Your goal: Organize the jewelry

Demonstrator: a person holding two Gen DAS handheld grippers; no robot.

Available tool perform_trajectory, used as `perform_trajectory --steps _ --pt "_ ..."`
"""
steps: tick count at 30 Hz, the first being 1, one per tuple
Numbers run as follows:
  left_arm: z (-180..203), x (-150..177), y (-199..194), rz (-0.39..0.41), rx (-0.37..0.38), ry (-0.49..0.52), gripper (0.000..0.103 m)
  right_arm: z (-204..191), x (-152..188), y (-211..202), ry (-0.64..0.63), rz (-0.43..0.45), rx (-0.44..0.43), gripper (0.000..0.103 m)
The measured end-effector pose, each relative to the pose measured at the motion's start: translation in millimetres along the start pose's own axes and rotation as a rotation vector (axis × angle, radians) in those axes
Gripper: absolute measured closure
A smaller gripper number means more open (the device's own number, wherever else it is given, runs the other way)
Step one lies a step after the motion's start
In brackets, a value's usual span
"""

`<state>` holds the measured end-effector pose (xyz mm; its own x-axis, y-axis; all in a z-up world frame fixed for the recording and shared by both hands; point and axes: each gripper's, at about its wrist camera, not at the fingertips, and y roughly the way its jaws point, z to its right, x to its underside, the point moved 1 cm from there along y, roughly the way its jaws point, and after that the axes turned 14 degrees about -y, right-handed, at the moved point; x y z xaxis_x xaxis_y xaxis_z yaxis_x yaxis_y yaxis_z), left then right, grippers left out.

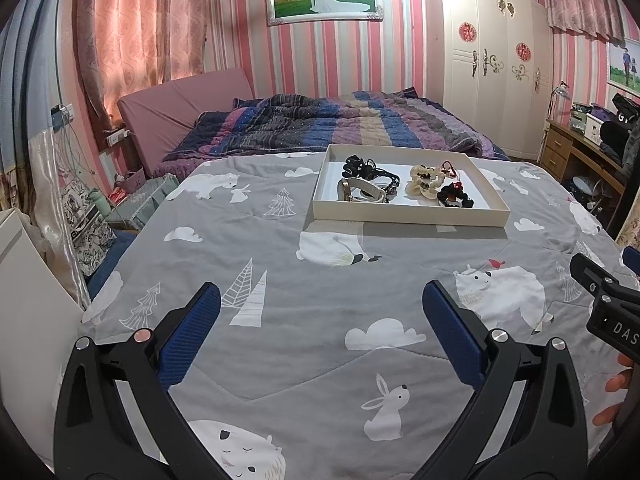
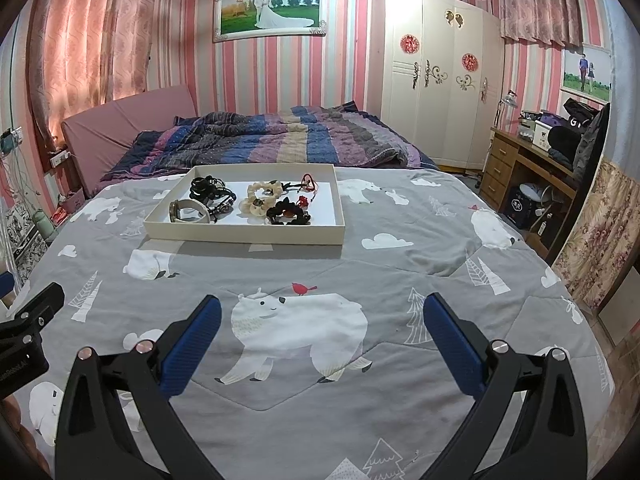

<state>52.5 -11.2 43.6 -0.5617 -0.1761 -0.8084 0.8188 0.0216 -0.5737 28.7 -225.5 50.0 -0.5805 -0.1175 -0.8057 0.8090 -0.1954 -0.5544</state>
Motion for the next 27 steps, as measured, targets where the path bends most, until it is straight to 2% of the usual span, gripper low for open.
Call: perform_trajectory --steps 27 --pt "-3.0 -0.1 -0.2 -0.003 -0.008 -0.006 0.003 0.8 1.8 2.3 0.0 -0.003 -0.001 0.002"
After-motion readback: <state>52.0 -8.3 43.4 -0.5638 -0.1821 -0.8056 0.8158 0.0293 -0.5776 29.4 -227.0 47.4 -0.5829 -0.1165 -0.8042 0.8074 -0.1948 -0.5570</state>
